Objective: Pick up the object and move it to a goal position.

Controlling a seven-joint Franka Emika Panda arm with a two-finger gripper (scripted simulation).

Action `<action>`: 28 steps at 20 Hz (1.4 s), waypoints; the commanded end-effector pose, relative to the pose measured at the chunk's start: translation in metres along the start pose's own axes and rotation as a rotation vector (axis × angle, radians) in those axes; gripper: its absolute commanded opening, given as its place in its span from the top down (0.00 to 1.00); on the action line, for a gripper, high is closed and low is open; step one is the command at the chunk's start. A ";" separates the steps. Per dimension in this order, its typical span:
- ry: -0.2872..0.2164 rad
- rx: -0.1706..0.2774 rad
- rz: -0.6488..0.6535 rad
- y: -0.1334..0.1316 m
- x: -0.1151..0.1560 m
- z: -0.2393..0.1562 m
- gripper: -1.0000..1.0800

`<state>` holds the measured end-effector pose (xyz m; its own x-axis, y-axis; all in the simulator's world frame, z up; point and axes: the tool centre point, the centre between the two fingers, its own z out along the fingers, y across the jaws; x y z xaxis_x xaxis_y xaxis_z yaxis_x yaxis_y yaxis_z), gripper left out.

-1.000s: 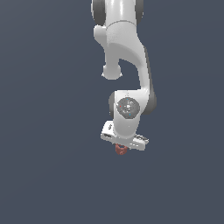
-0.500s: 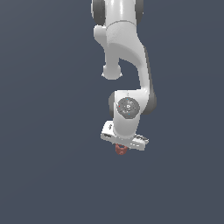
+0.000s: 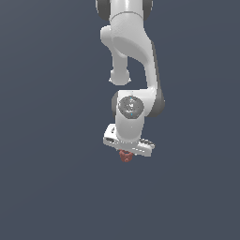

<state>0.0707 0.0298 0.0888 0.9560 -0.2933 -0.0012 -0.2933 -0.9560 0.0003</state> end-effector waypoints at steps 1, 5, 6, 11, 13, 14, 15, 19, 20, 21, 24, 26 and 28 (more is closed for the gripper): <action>0.001 0.000 0.001 0.011 -0.002 -0.012 1.00; 0.001 0.001 0.001 0.036 -0.007 -0.039 1.00; 0.001 0.001 0.001 0.043 -0.009 -0.047 1.00; 0.001 0.001 0.001 0.085 -0.017 -0.092 1.00; 0.001 0.002 0.001 0.103 -0.020 -0.111 1.00; 0.001 0.002 0.001 0.111 -0.022 -0.120 1.00; 0.001 0.002 0.001 0.119 -0.023 -0.129 1.00; 0.001 0.003 0.001 0.153 -0.030 -0.166 1.00; 0.001 0.003 0.001 0.161 -0.031 -0.175 1.00; 0.001 0.003 0.001 0.170 -0.032 -0.184 1.00; 0.001 0.003 0.001 0.193 -0.036 -0.210 1.00; 0.001 0.003 0.001 0.207 -0.038 -0.226 1.00; 0.001 0.002 0.001 0.219 -0.039 -0.239 1.00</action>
<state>-0.0264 -0.1598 0.3175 0.9553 -0.2958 0.0007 -0.2958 -0.9553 -0.0021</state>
